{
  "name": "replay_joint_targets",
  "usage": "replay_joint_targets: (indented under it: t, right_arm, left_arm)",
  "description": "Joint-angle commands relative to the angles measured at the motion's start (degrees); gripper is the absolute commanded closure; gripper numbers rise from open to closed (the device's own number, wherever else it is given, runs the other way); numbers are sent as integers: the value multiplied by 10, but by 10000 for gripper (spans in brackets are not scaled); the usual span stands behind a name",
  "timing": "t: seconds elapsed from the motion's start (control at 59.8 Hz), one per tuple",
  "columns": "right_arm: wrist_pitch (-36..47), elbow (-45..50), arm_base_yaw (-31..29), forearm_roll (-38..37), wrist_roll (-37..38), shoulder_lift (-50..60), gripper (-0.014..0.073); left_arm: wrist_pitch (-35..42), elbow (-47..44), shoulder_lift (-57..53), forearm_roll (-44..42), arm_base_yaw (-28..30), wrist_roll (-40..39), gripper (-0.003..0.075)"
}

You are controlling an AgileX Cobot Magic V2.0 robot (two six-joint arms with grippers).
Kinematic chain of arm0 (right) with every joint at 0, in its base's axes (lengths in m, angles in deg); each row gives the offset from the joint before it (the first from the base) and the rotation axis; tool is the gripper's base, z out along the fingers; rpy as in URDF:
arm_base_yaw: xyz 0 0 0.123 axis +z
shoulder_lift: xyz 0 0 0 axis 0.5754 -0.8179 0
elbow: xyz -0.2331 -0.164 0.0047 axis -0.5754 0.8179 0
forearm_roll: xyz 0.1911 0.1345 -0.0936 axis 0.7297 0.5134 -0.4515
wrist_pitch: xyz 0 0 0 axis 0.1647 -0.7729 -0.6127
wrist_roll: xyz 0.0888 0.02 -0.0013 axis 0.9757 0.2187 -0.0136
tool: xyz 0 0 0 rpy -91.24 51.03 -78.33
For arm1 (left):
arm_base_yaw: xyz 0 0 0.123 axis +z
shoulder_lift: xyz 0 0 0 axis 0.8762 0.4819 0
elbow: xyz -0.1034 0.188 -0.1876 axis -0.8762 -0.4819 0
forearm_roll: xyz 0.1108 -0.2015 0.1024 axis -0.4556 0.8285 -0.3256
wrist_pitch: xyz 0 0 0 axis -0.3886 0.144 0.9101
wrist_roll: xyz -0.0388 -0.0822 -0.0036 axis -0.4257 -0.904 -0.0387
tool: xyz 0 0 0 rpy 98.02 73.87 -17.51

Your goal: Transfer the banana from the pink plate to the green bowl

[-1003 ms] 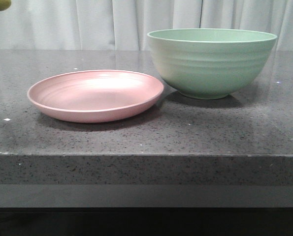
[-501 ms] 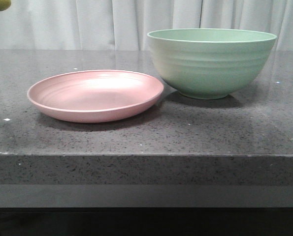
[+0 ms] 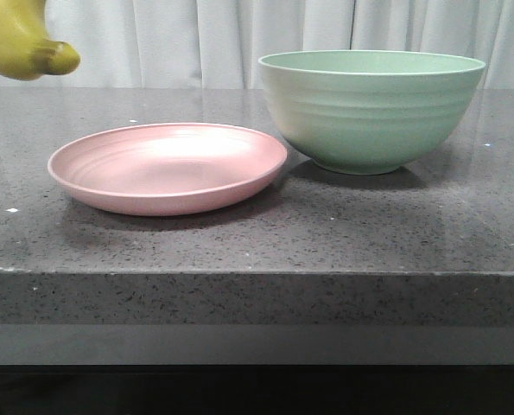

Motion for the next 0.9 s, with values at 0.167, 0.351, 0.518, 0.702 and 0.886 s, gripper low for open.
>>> replay_joint_targets:
  t: [0.167, 0.351, 0.518, 0.702, 0.886]
  right_arm:
    - [41, -20, -48, -2, -20, 42, 591]
    - [37, -20, -125, -2, -25, 63, 591]
    - [9, -20, -197, -2, -35, 86, 591]
    - [-15, -20, -259, -2, -45, 95, 591]
    - [-49, -20, -295, -30, -69, 82, 591]
  left_arm:
    - [49, 21, -9, 2, -5, -1, 63]
    - [49, 21, -9, 2, -5, -1, 63]
    - [49, 21, -9, 2, -5, -1, 63]
    - [49, 21, -9, 2, -5, -1, 63]
    - [49, 21, -9, 2, -5, -1, 63]
